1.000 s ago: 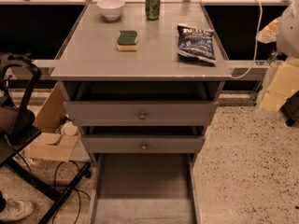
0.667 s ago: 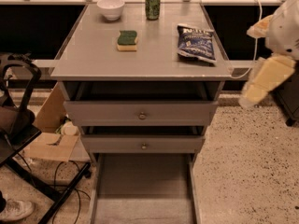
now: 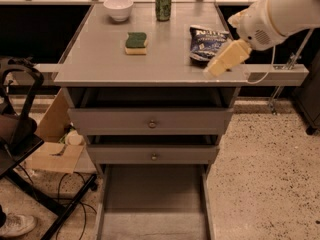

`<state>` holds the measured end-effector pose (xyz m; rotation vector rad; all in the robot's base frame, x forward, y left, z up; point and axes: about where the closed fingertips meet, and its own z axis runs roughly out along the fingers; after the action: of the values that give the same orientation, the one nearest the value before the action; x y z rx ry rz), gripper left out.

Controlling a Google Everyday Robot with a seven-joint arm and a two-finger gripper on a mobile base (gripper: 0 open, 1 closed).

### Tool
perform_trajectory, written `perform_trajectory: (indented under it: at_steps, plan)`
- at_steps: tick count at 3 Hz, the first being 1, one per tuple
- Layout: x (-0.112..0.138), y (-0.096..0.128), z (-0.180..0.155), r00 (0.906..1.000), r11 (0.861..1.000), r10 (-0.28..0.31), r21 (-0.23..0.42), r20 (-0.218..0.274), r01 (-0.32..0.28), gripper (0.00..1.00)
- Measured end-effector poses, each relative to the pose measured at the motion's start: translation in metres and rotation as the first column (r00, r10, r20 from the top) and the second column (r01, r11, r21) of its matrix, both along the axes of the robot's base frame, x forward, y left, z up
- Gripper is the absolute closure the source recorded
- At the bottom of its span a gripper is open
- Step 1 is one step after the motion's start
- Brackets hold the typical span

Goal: Place sponge into bottom drawer

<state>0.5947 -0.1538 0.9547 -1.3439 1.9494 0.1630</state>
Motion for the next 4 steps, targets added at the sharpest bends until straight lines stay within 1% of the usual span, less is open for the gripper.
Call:
perform_trajectory:
  at_steps: [1, 2, 3, 4]
  plan:
    - [0.053, 0.027, -0.009, 0.9952, 0.98, -0.096, 0.174, -0.022, 0.098, 0.0]
    - [0.053, 0.027, -0.009, 0.9952, 0.98, -0.095, 0.174, -0.022, 0.097, 0.0]
    - [0.078, 0.047, -0.011, 0.9945, 0.982, -0.095, 0.16, -0.045, 0.101, 0.0]
    - [0.13, 0.089, -0.014, 0.9899, 0.985, -0.096, 0.134, -0.104, 0.11, 0.0]
